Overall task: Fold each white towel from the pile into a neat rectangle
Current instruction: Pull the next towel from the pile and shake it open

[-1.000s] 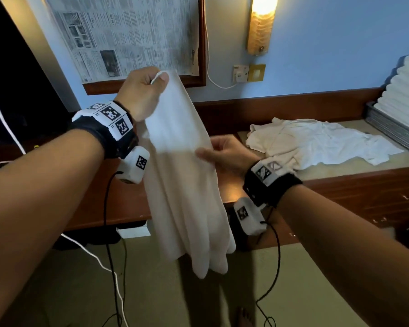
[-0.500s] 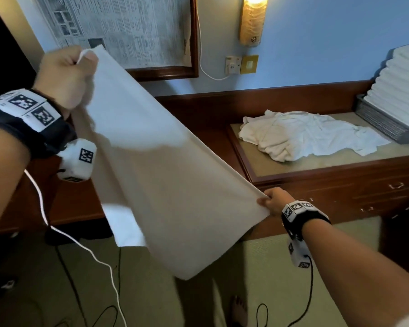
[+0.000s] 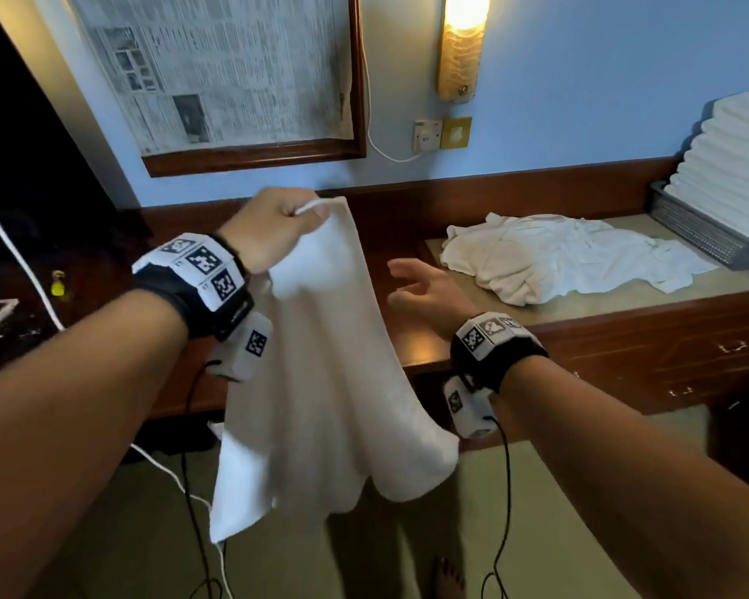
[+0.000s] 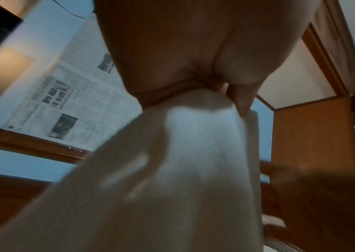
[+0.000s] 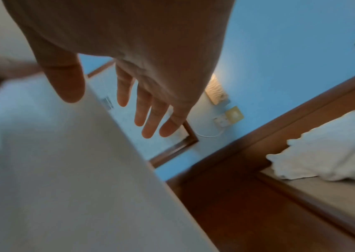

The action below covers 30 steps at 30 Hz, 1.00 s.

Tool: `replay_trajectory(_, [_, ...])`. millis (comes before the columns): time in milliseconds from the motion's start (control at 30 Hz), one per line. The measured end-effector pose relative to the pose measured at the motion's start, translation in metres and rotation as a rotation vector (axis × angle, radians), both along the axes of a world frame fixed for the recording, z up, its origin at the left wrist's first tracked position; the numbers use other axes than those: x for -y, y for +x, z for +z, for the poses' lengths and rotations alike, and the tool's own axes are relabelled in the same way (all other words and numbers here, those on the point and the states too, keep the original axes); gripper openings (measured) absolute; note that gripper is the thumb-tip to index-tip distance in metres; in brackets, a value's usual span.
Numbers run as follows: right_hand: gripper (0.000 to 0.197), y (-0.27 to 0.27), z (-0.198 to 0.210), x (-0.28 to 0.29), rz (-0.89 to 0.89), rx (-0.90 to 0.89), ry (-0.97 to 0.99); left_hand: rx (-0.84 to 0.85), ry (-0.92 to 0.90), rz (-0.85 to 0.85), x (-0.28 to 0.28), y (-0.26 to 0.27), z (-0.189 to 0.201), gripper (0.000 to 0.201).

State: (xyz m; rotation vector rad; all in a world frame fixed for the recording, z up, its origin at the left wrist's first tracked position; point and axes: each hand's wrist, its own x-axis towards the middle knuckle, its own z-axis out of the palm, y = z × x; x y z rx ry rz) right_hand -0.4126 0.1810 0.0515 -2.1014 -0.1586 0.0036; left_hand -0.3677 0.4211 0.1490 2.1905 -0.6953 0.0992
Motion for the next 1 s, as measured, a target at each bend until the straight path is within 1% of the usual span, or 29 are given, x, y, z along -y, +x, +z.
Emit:
replay_trajectory(33, [0.049,0.003,0.021,-0.017,0.082,0.010,0.157,-0.005,0.043,-0.006,0.008,-0.003,-0.003,0.040])
replay_trajectory(67, [0.044,0.008,0.036,-0.028,0.126,0.028,0.265,-0.016,0.066,-0.004,0.014,-0.006,-0.005,0.034])
replay_trajectory(100, [0.034,0.010,0.049,-0.035,0.130,0.061,0.306,-0.028,0.066,-0.002,0.018,-0.007,-0.006,0.029])
replay_trajectory(167, [0.012,0.013,0.063,-0.041,0.092,0.136,0.269,-0.032,0.030,0.006,0.021,-0.011,-0.006,0.029])
replay_trajectory(200, [0.008,0.014,0.067,-0.042,0.076,0.160,0.246,-0.029,0.009,0.016,0.019,-0.012,-0.005,0.032])
replay_trajectory(333, [0.011,0.024,0.079,-0.051,0.098,0.260,0.216,-0.040,-0.091,0.068,0.007,-0.006,-0.005,0.036])
replay_trajectory(400, [0.014,0.030,0.090,-0.059,0.089,0.309,0.191,-0.040,-0.176,0.073,0.004,-0.004,-0.006,0.041])
replay_trajectory(467, [0.020,0.035,0.104,-0.064,0.052,0.358,0.139,-0.037,-0.266,0.092,0.004,-0.006,-0.004,0.045])
replay_trajectory(567, [0.020,0.041,0.123,-0.069,-0.011,0.468,0.084,0.035,-0.342,0.128,0.002,-0.009,-0.007,0.045])
replay_trajectory(633, [0.023,0.045,0.135,-0.070,-0.067,0.510,0.054,0.058,-0.402,0.116,-0.001,-0.012,-0.016,0.045])
replay_trajectory(700, [0.023,0.047,0.145,-0.068,-0.099,0.530,0.055,0.017,-0.441,0.129,-0.004,-0.014,-0.032,0.047])
replay_trajectory(767, [0.021,0.049,0.152,-0.062,-0.118,0.559,0.080,-0.039,-0.433,0.106,-0.006,-0.019,-0.056,0.040])
replay_trajectory(833, [0.019,0.050,0.158,-0.054,-0.158,0.586,0.113,-0.135,-0.397,0.111,-0.009,-0.021,-0.085,0.035])
replay_trajectory(900, [0.016,0.051,0.160,-0.044,-0.200,0.598,0.138,-0.234,-0.305,0.127,-0.013,-0.023,-0.109,0.054])
replay_trajectory(933, [0.016,0.052,0.159,-0.039,-0.218,0.595,0.130,-0.258,-0.269,0.135,-0.015,-0.023,-0.117,0.060])
replay_trajectory(967, [0.016,0.052,0.157,-0.033,-0.230,0.583,0.100,-0.255,-0.249,0.151,-0.017,-0.021,-0.124,0.060])
replay_trajectory(1000, [0.017,0.051,0.154,-0.028,-0.234,0.568,0.046,-0.236,-0.246,0.171,-0.018,-0.020,-0.126,0.056])
